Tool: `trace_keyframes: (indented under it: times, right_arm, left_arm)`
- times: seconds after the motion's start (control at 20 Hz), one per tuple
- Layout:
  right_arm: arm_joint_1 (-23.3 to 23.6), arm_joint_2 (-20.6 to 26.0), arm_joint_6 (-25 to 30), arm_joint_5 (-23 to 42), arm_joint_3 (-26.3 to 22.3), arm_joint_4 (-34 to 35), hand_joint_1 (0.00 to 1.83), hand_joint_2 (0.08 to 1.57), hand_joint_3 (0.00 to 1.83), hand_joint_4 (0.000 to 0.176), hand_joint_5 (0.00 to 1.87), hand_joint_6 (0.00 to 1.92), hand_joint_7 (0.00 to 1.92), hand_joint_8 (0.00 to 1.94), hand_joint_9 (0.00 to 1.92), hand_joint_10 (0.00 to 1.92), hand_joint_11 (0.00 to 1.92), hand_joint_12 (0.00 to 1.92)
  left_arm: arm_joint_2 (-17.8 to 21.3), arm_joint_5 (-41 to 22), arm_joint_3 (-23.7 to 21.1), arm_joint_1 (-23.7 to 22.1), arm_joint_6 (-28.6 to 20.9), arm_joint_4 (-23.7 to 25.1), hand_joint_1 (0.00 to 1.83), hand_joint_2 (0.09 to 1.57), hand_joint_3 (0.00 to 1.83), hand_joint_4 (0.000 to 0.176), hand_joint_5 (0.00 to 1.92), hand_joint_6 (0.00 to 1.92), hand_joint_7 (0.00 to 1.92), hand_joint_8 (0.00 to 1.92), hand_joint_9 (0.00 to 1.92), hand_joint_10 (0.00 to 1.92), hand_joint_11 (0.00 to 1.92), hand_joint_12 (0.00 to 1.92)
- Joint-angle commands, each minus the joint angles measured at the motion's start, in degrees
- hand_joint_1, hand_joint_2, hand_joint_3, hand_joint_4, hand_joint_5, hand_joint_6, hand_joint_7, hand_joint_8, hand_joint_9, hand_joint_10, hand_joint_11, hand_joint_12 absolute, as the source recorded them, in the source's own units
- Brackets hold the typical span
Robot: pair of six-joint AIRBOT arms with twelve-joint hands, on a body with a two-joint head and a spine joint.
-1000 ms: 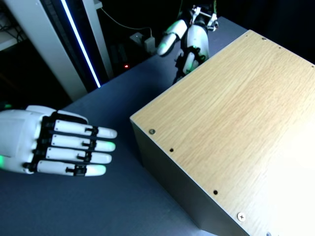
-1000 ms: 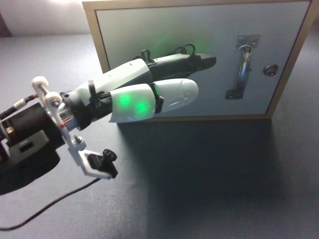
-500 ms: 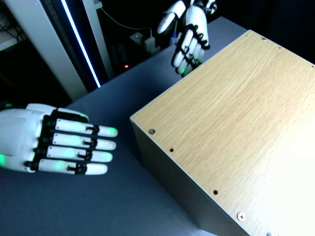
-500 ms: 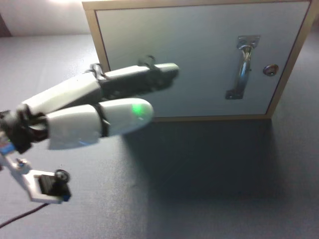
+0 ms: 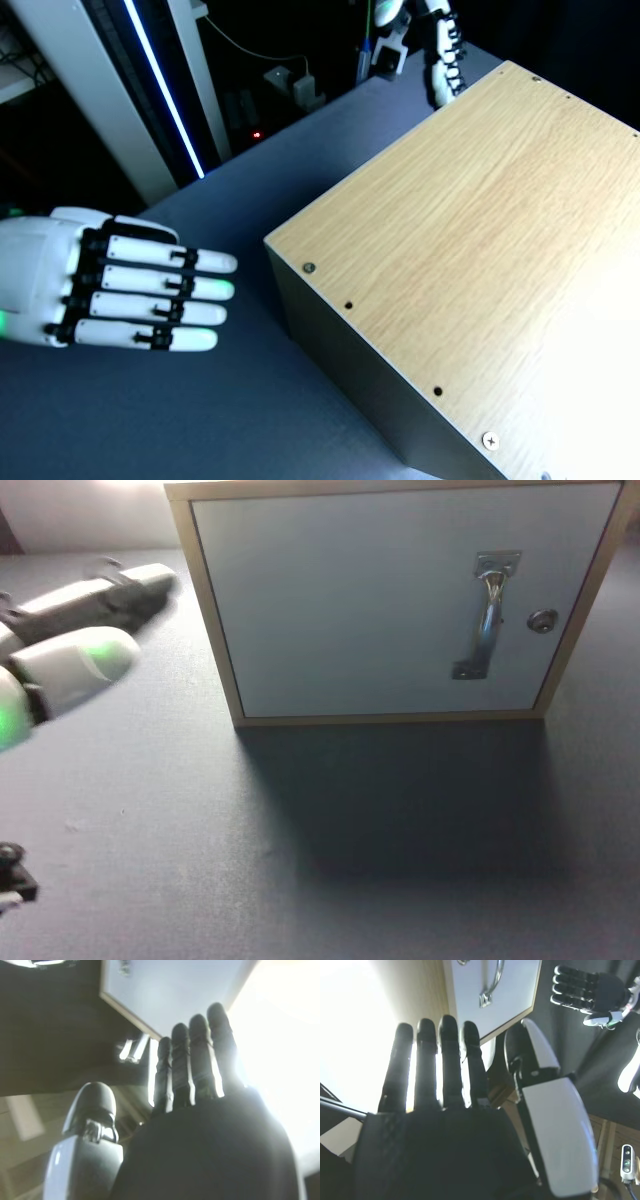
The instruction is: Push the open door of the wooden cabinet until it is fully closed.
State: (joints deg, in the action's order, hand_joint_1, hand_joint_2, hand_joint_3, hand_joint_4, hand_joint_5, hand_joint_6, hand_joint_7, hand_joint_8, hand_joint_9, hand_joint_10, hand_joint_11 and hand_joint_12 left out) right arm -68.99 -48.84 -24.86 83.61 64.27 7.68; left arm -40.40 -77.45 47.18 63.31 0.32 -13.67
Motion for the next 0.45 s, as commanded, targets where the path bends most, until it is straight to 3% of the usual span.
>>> trace_keyframes:
  times: [0.0,0.1,0.15,0.3,0.4]
  right_arm:
    - [0.20,0.01,0.41,7.62,0.20,2.26,0.83,1.37,0.01,0.000,0.40,0.00,0.39,0.00,0.31,0.00,0.12,0.34]
    - [0.20,0.02,0.41,8.21,0.19,2.88,0.79,1.37,0.00,0.000,0.39,0.00,0.37,0.00,0.27,0.00,0.06,0.31]
    - [0.20,0.05,0.41,8.47,0.19,2.98,0.79,1.37,0.00,0.000,0.39,0.00,0.36,0.00,0.25,0.00,0.05,0.31]
    - [0.20,0.39,0.41,10.13,-0.04,3.07,0.72,1.37,0.00,0.000,0.36,0.00,0.36,0.00,0.25,0.01,0.05,0.29]
    - [0.21,0.83,0.41,12.17,-0.30,3.25,0.72,1.36,0.00,0.000,0.38,0.00,0.38,0.01,0.27,0.01,0.07,0.29]
  left_arm:
    - [0.45,-10.45,0.02,0.25,-0.32,-1.61,0.17,1.42,0.00,0.017,0.24,0.00,0.25,0.01,0.20,0.01,0.11,0.08]
    - [0.62,-13.48,-0.22,2.79,-0.32,-4.65,0.15,1.39,0.00,0.020,0.26,0.00,0.28,0.01,0.24,0.01,0.16,0.09]
    - [0.62,-14.40,-0.29,3.50,-0.32,-5.67,0.16,1.42,0.01,0.000,0.25,0.00,0.26,0.00,0.20,0.00,0.13,0.08]
    - [0.71,-16.02,-0.43,4.51,-0.32,-7.00,0.13,1.44,0.01,0.000,0.24,0.00,0.26,0.00,0.19,0.00,0.14,0.07]
    - [0.99,-17.80,-0.63,4.81,-0.32,-6.93,0.30,1.38,0.00,0.000,0.28,0.01,0.29,0.01,0.25,0.02,0.18,0.08]
